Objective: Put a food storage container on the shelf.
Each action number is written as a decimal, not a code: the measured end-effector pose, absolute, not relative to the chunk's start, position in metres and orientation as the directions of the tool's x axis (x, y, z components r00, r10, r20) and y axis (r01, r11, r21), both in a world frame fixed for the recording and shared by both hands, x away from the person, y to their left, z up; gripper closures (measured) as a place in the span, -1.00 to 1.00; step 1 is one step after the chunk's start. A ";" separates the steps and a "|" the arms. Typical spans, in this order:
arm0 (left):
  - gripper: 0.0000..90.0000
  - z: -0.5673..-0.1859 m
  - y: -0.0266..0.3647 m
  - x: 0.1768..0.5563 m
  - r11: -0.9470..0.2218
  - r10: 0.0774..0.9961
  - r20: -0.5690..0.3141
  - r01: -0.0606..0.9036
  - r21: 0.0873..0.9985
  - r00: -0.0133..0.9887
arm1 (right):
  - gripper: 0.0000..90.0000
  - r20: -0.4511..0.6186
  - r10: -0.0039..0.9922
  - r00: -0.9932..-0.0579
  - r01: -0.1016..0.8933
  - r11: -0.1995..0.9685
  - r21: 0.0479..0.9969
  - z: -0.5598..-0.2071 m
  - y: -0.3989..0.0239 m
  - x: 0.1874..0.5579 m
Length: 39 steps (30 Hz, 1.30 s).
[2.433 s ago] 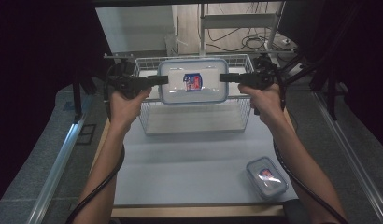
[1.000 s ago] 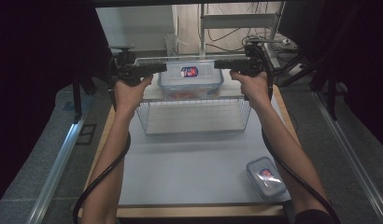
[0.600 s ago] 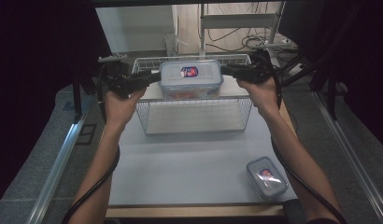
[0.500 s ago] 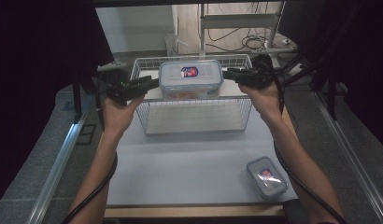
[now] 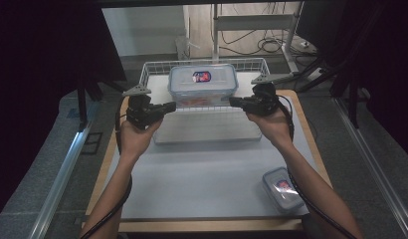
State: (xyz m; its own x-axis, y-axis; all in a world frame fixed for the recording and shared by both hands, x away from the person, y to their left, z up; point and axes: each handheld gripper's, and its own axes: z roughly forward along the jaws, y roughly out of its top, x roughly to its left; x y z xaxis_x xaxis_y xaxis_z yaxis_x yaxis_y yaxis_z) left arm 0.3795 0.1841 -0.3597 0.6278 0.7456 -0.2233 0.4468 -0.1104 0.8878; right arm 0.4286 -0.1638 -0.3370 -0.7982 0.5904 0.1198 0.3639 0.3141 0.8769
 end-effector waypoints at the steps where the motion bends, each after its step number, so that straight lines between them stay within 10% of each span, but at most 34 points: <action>1: 0.99 -0.360 0.184 0.382 -0.103 0.745 -0.231 0.450 0.887 0.626 | 0.99 0.118 0.594 -0.796 0.364 0.314 0.877 -0.337 -0.163 0.430; 25: 0.97 -0.357 0.176 0.411 -0.088 0.771 -0.249 0.485 0.870 0.586 | 0.99 0.130 0.623 -0.771 0.394 0.307 0.866 -0.343 -0.155 0.454; 39: 0.26 -0.362 0.164 0.369 -0.214 0.757 -0.126 0.425 0.879 0.641 | 0.70 0.115 0.578 -0.808 0.357 0.324 0.876 -0.355 -0.166 0.420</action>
